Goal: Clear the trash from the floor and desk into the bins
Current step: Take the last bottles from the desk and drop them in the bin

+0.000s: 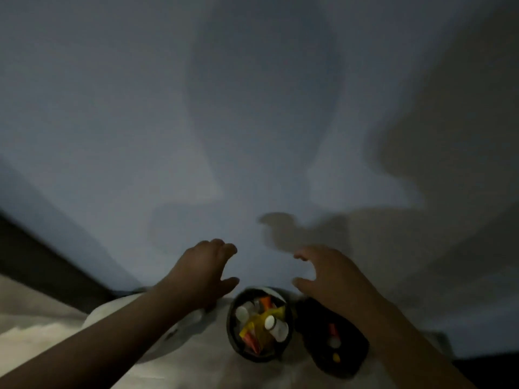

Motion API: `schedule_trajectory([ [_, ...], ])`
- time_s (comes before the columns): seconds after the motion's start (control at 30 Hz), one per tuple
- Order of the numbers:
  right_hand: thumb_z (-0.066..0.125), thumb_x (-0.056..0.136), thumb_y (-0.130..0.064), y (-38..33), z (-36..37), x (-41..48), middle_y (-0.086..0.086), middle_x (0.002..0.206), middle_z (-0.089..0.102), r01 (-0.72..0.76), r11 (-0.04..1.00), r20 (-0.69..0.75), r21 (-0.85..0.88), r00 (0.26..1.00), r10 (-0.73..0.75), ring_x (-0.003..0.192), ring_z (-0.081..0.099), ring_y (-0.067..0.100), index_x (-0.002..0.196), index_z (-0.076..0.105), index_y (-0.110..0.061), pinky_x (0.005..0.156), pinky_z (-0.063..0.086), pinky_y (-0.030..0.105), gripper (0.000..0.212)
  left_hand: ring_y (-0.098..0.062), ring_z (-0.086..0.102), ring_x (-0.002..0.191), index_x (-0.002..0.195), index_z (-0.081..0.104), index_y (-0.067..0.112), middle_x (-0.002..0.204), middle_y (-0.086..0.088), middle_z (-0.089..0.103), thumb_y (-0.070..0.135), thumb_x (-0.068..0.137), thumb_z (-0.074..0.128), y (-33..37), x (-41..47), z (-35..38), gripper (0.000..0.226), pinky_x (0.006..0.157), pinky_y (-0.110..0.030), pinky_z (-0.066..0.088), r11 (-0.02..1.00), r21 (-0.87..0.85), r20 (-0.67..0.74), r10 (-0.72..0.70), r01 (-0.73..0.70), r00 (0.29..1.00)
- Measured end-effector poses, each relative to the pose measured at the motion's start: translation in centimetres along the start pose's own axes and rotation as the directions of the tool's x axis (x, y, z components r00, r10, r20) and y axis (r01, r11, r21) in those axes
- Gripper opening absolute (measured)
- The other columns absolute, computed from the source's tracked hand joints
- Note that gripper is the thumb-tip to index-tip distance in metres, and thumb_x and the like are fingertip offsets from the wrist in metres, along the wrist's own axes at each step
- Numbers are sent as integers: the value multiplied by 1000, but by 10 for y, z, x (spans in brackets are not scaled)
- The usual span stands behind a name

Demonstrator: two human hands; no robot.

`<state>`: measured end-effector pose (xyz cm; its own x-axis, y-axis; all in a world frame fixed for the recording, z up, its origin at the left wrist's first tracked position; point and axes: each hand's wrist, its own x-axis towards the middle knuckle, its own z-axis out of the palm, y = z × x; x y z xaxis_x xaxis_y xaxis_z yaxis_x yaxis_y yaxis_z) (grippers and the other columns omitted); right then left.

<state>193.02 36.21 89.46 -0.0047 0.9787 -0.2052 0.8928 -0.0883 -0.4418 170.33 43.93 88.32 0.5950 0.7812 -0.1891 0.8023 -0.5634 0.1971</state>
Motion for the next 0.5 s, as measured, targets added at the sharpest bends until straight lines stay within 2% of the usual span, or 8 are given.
schedule_trajectory([
  [0.1,60,87,-38,-53,-36,10,-9,133,49,178,982,-66,-64,981,-182,116,49,9,134,46,-26,95,40,22,49,-13,51,115,138,41,26,130,6,52,50,86,56,-16,-38,-49,59,96,-27,44,997,-7,-153,-72,72,986],
  [0.2,62,85,-39,-117,-60,17,-11,128,51,347,930,-105,-121,927,-359,113,50,7,129,50,-28,94,40,20,47,-13,52,114,137,42,27,128,7,53,51,86,56,-38,-84,-92,58,95,-26,44,988,-7,-292,-152,157,944],
  [0.37,63,83,-40,-238,-67,17,-13,122,54,571,799,-116,-189,795,-595,109,53,7,124,53,-31,90,40,21,44,-15,56,111,134,45,28,125,7,56,51,84,58,-87,-183,-139,57,92,-30,46,943,3,-456,-295,332,840],
  [0.5,62,84,-41,-348,-46,-1,-15,122,54,732,651,-75,-201,651,-755,109,53,4,125,52,-32,91,40,19,44,-18,59,108,129,52,26,120,5,59,48,81,62,-124,-291,-163,54,89,-31,49,865,-19,-554,-427,502,715],
])
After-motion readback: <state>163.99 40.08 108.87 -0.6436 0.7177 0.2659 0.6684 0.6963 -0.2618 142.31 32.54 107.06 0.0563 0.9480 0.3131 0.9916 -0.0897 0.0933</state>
